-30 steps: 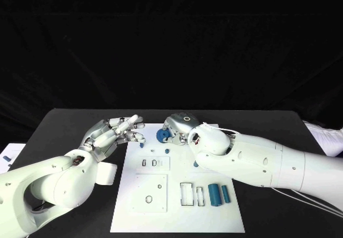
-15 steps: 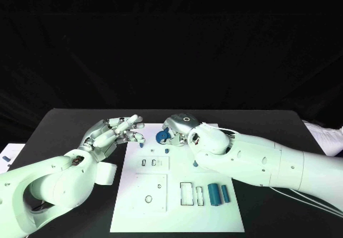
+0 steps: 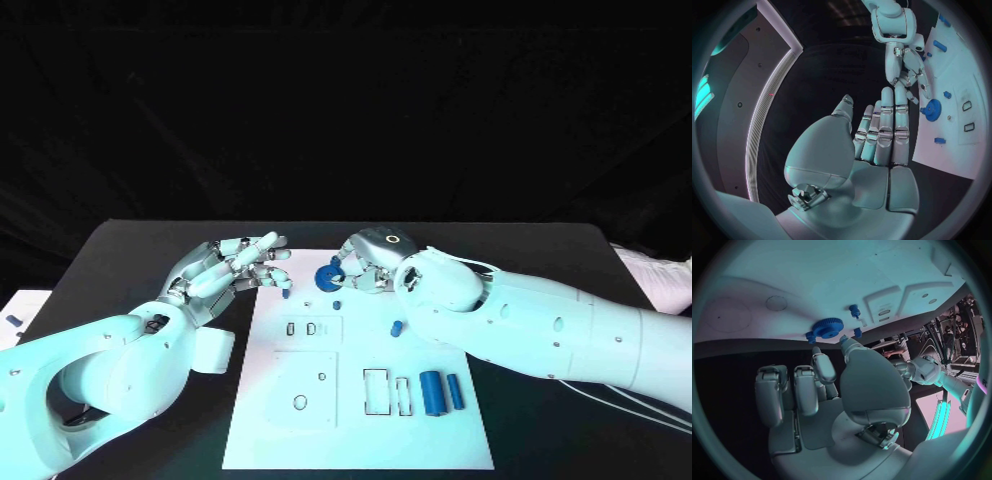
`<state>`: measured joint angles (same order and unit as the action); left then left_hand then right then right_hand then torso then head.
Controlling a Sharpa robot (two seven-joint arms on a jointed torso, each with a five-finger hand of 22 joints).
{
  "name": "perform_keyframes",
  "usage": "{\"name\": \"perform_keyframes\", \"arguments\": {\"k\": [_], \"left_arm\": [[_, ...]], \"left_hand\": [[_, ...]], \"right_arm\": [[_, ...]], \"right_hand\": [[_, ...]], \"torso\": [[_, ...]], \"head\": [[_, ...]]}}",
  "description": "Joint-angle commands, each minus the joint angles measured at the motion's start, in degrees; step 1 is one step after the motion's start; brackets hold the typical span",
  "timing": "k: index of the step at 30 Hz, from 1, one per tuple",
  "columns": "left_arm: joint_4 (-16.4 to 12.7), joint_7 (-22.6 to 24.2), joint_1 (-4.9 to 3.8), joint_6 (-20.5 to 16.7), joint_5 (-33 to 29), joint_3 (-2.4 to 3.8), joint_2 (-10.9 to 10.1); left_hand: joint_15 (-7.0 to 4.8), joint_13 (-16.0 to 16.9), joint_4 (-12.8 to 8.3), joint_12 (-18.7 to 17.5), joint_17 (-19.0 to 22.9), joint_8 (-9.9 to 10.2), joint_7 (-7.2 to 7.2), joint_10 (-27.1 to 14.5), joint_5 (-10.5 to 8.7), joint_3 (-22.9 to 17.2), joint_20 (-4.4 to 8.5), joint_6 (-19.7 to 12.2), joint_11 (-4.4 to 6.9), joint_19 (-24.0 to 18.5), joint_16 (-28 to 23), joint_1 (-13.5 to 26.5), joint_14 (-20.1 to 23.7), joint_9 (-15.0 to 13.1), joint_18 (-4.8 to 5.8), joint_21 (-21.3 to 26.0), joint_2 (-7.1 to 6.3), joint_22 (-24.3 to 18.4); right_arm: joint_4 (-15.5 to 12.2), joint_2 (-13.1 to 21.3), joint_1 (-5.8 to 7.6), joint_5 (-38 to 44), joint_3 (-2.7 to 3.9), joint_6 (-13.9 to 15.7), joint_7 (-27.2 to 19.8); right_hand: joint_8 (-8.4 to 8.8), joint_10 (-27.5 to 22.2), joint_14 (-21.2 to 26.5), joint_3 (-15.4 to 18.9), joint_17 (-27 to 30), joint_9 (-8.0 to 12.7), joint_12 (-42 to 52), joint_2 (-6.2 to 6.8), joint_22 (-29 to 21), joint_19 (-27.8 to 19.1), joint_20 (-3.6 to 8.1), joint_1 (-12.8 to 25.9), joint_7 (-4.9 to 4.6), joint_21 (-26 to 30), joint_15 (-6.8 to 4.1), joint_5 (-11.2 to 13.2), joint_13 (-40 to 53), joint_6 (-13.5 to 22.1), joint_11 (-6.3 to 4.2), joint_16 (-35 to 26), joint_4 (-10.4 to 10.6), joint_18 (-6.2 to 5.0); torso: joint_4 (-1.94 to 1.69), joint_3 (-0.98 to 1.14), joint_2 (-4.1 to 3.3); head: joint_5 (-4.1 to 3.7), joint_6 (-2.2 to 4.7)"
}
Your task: Assemble the parts on the task board
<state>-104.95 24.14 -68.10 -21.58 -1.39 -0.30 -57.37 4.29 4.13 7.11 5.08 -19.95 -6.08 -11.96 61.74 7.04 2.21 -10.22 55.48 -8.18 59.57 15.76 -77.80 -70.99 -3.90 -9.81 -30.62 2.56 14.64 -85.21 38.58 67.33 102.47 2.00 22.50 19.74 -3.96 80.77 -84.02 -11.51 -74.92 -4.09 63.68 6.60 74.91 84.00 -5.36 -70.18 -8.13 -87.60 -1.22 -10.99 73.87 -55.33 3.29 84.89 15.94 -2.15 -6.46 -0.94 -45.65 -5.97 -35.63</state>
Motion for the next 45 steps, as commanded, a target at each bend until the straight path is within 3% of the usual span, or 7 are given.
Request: {"name": "perform_keyframes", "arguments": {"k": [1, 5, 8, 13, 21, 29, 45], "left_arm": [[0.0, 0.3, -0.08, 1.1, -0.1, 0.02, -0.1], [0.0, 0.3, -0.08, 1.2, -0.1, 0.02, -0.2], [0.2, 0.4, -0.08, 1.2, -0.1, -0.02, -0.1], [0.6, 0.4, -0.05, 1.3, -0.3, -0.18, 0.0], [1.1, 0.4, -0.01, 1.4, -0.3, -0.42, 0.4], [1.5, 0.4, 0.03, 1.5, -0.3, -0.5, 0.5], [1.8, 0.4, 0.05, 1.5, -0.3, -0.54, 0.6]], "left_hand": [[0.17, 0.0, -0.3, -0.2, -0.1, 0.2, -0.35, 0.1, -0.15, 0.1, -0.09, 0.1, -0.37, -0.4, -0.2, -0.1, 0.0, 0.0, -0.54, -0.3, 0.46, 0.1], [0.17, 0.0, -0.3, -0.2, -0.1, 0.2, -0.35, 0.1, -0.15, 0.1, -0.09, 0.1, -0.37, -0.4, -0.2, -0.1, 0.0, 0.0, -0.54, -0.3, 0.46, 0.1], [0.17, 0.0, -0.4, -0.2, -0.1, 0.3, -0.36, 0.1, -0.14, 0.1, -0.1, 0.1, -0.37, -0.4, -0.2, -0.1, 0.0, 0.0, -0.54, -0.3, 0.47, 0.1], [0.17, 0.0, -0.4, -0.2, -0.1, 0.3, -0.36, 0.1, -0.14, 0.1, -0.1, 0.1, -0.37, -0.4, -0.2, -0.1, 0.0, 0.0, -0.54, -0.3, 0.47, 0.1], [0.17, 0.0, -0.4, -0.2, -0.1, 0.3, -0.36, 0.1, -0.14, 0.1, -0.1, 0.1, -0.37, -0.4, -0.2, -0.1, 0.0, 0.0, -0.54, -0.3, 0.47, 0.1], [0.17, 0.0, -0.4, -0.2, -0.1, 0.3, -0.36, 0.1, -0.14, 0.1, -0.1, 0.1, -0.37, -0.4, -0.2, -0.1, 0.0, 0.0, -0.54, -0.3, 0.47, 0.1], [0.17, 0.0, -0.4, -0.2, -0.1, 0.3, -0.36, 0.1, -0.14, 0.1, -0.1, 0.1, -0.37, -0.4, -0.2, -0.1, 0.0, 0.0, -0.54, -0.3, 0.47, 0.1]], "right_arm": [[-1.8, 2.9, 0.26, -8.8, 0.28, 7.3, -7.8], [-3.5, 7.5, 0.79, -19.2, 0.53, 6.1, -14.7], [-4.4, 12.0, 1.07, -28.0, 0.65, 3.7, -20.2], [-3.7, 16.2, 0.97, -32.8, 0.69, 1.5, -24.3], [-0.5, 19.6, -0.76, -33.2, 0.69, 0.3, -26.4], [1.9, 19.4, -2.79, -32.0, 0.69, 0.2, -26.7], [5.9, 16.9, -3.72, -31.2, 0.69, -0.5, -26.0]], "right_hand": [[0.34, 0.1, -4.1, -0.9, -5.6, 0.1, -0.3, 0.24, 10.1, 2.1, -0.3, -2.4, -0.22, -0.1, 0.41, 0.3, 0.0, 0.1, -0.03, 0.2, -0.7, 0.91], [0.24, 0.4, -4.2, -2.2, -6.3, 0.1, 1.2, 0.65, 9.8, 1.8, -0.31, -7.0, -0.33, 0.1, 0.41, 0.5, 1.0, -0.2, -0.02, 0.5, -3.5, 0.84], [0.22, 1.1, -4.4, -2.7, -7.2, 0.1, 3.5, 1.14, 9.9, 1.8, -0.36, -9.4, -0.51, 0.1, 0.52, -0.1, 2.5, -0.4, 0.11, 1.0, -5.5, 0.84], [0.27, 1.3, -4.4, -2.2, -7.4, 0.1, 4.4, 1.71, 9.9, 1.8, -0.44, -9.5, -0.58, 0.1, 0.63, -0.4, 3.2, -0.4, 0.21, 1.1, -6.1, 0.85], [0.23, 1.4, -4.5, -1.9, -7.8, 0.1, 4.8, 1.92, 10.0, 1.9, -0.48, -9.6, -0.56, 0.0, 0.65, -0.5, 3.4, -0.4, 0.21, 1.3, -6.3, 0.88], [0.2, 1.4, -4.5, -1.8, -7.8, 0.1, 4.8, 1.93, 10.1, 1.9, -0.49, -9.6, -0.55, 0.0, 0.65, -0.5, 3.4, -0.5, 0.2, 1.3, -6.3, 0.89], [0.08, 1.5, -4.5, -1.8, -8.0, 0.1, 5.1, 1.41, 10.1, 2.0, -0.5, -9.7, -0.53, 0.0, 0.64, -0.7, 3.7, -0.9, 0.19, 1.4, -6.4, 0.9]], "torso": [[0.32, 0.03, 0.07], [0.79, 0.1, 0.19], [1.3, 0.32, 0.34], [1.82, 0.73, 0.47], [2.07, 1.22, 0.58], [1.86, 1.02, 0.56], [1.83, 0.88, 0.62]], "head": [[-0.15, 0.4], [-0.27, 0.63], [-0.42, 0.91], [-0.61, 0.99], [-1.04, 1.04], [-1.06, 0.89], [-0.9, 0.41]]}}
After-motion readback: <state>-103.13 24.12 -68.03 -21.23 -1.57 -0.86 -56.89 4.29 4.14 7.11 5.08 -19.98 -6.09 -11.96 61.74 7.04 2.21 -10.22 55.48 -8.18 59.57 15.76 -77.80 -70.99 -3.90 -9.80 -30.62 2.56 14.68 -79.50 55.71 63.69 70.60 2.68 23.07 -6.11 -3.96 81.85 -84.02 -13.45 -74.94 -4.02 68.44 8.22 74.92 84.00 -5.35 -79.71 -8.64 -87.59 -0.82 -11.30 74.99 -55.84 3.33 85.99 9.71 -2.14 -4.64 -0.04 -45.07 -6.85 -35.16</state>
